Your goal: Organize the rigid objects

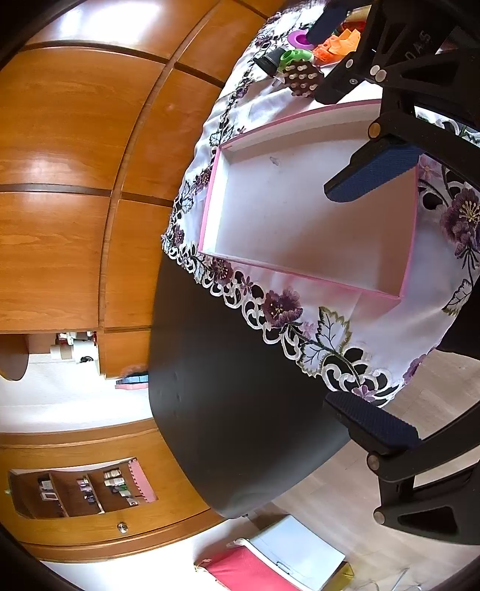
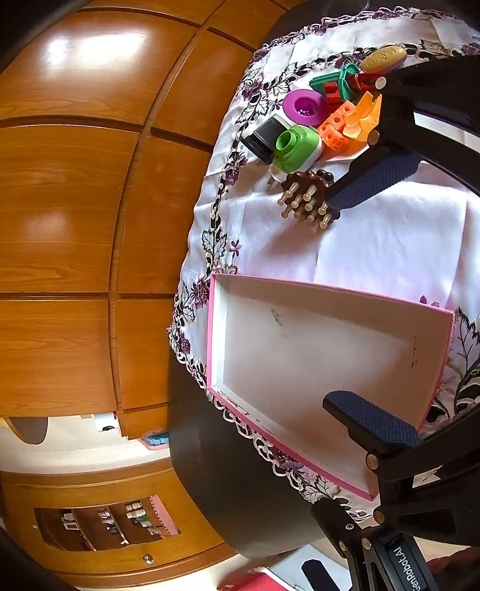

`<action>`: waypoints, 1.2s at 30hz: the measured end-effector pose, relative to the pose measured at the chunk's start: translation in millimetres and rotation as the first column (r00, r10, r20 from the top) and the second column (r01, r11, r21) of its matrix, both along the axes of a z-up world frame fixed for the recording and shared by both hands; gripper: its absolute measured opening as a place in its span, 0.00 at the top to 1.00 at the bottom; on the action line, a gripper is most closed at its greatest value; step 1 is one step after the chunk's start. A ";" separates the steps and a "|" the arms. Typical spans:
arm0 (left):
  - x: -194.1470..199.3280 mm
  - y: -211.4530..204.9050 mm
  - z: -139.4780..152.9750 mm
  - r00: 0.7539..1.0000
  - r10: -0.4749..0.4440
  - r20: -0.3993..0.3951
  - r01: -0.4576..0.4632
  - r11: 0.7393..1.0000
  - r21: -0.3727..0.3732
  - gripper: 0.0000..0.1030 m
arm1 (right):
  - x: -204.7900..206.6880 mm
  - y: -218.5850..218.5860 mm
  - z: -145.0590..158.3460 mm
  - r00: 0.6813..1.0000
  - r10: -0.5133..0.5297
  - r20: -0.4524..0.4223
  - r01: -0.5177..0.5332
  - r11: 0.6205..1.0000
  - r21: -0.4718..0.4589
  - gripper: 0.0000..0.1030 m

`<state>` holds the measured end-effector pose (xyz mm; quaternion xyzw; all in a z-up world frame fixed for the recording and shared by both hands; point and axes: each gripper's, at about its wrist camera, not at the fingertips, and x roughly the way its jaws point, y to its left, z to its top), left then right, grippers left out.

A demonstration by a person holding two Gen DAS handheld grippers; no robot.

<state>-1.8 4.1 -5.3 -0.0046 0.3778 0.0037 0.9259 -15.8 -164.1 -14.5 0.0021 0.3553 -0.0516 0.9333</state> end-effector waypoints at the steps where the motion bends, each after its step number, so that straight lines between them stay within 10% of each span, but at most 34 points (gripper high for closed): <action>1: 0.4 1.2 0.2 1.000 0.003 0.000 -0.003 1.000 0.002 0.00 | -0.1 -0.2 0.3 1.000 0.002 0.001 -0.002 1.000 0.001 0.02; 13: 2.9 10.0 -0.6 1.000 0.006 -0.011 -0.006 1.000 -0.016 0.00 | -2.5 -0.2 4.1 1.000 0.007 0.011 -0.007 1.000 -0.023 0.02; 36: -4.3 -63.7 1.5 0.958 -0.288 -0.007 0.288 0.957 0.043 0.00 | -16.6 -116.5 24.1 0.987 -0.156 0.025 0.156 0.988 -0.002 0.02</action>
